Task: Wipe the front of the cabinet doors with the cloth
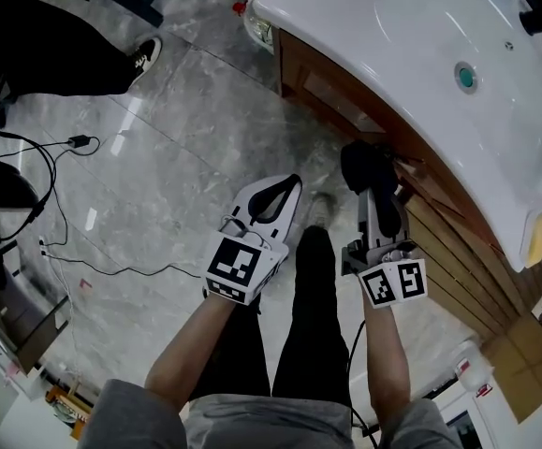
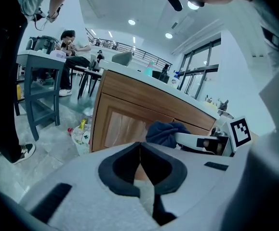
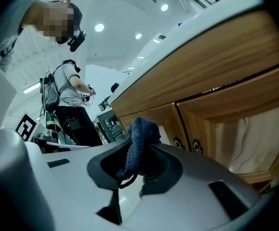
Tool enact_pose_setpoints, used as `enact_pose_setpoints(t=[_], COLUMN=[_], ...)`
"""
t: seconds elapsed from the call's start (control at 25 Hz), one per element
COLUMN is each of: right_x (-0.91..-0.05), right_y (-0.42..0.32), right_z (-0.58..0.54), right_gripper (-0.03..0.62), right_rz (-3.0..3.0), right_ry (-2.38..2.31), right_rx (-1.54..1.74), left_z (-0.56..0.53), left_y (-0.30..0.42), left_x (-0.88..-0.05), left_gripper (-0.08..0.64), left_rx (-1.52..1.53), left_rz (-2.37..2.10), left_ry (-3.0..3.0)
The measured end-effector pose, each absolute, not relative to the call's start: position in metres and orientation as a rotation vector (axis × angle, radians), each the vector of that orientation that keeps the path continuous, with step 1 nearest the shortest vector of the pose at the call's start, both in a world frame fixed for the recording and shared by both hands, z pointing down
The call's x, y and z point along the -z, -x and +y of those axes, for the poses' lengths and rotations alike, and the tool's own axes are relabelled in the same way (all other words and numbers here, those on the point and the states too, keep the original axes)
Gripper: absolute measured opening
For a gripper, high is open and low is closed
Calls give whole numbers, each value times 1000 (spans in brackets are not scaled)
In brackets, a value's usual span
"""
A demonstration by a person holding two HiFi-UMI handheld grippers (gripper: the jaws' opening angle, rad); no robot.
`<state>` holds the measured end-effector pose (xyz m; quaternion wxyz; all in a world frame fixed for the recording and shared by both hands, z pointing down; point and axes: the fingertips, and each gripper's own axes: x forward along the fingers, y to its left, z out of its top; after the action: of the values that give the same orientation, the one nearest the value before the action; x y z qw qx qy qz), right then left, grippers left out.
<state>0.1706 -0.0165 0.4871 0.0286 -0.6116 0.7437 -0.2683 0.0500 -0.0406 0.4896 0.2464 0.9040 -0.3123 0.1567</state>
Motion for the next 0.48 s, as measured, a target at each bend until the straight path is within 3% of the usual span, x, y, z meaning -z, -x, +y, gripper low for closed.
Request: enact_pose_setpoints(t=[0.48], right_x=[-472], right_y=[-194], right_z=[-30], right_gripper=[57], right_rz=[2244], right_ry=[1928], right_rx=[782], left_z=[-45], left_y=[-57], left_x=[-484], left_gripper=[11], left_rx=[-431], left_rz=[-869], left_ry=[-2464])
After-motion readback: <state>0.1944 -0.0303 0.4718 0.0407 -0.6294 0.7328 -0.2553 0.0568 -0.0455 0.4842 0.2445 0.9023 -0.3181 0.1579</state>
